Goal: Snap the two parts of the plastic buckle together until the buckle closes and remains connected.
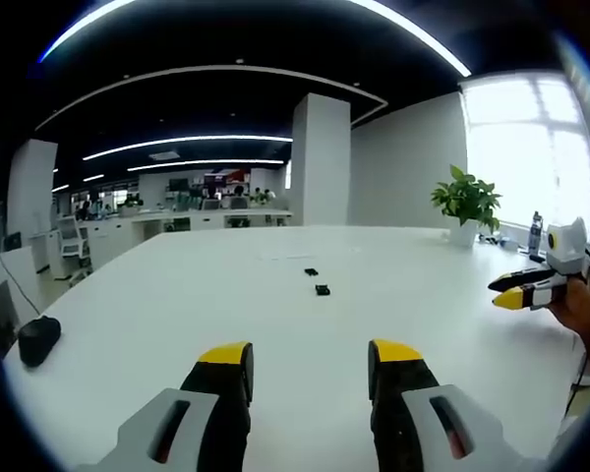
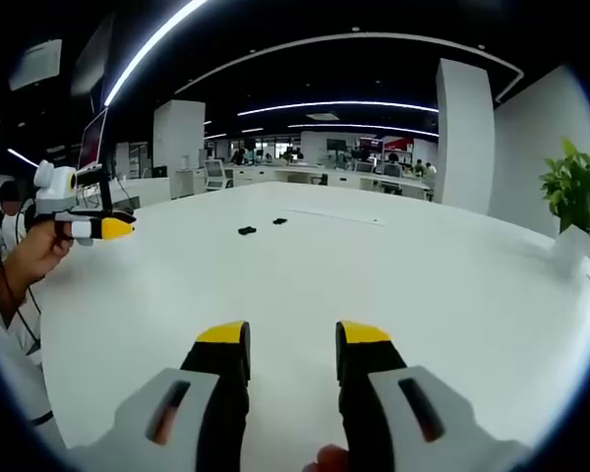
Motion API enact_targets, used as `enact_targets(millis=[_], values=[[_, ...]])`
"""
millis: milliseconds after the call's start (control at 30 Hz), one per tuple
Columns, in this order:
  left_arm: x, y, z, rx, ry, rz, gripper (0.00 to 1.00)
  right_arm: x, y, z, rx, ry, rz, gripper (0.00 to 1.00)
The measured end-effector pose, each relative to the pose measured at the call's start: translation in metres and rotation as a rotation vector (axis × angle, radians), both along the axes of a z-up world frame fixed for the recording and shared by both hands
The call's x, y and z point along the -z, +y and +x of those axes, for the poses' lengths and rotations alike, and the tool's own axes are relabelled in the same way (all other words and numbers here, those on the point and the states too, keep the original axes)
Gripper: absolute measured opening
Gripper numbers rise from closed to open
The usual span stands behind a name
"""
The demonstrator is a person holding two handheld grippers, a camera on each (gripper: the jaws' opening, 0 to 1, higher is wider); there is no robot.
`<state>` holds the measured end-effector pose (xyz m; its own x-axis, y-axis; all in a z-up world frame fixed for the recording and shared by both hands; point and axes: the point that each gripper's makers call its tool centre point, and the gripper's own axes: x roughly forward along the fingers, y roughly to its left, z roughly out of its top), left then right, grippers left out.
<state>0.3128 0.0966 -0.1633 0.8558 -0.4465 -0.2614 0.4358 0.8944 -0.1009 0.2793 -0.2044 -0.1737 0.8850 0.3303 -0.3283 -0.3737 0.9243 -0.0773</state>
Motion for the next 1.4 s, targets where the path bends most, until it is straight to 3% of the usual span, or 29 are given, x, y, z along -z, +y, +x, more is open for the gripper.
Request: enact_targets(millis=[367,733,900,1400], values=[[-0.002,-0.004,0.001,0.029,0.01,-0.051,0.46,0.0,0.002,0.006,-0.009,-0.003,0.002,0.36],[-0.002,-0.007,0.006,0.033,0.014,-0.052,0.46,-0.002,0.003,0.011,-0.014,-0.004,-0.009,0.35],[-0.004,-0.007,0.01,0.045,0.008,-0.038,0.46,-0.005,0.006,0.018,-0.034,0.0,0.048,0.35],[-0.01,-0.005,0.03,0.054,-0.003,-0.033,0.46,-0.012,0.0,0.04,-0.048,0.006,0.014,0.34]])
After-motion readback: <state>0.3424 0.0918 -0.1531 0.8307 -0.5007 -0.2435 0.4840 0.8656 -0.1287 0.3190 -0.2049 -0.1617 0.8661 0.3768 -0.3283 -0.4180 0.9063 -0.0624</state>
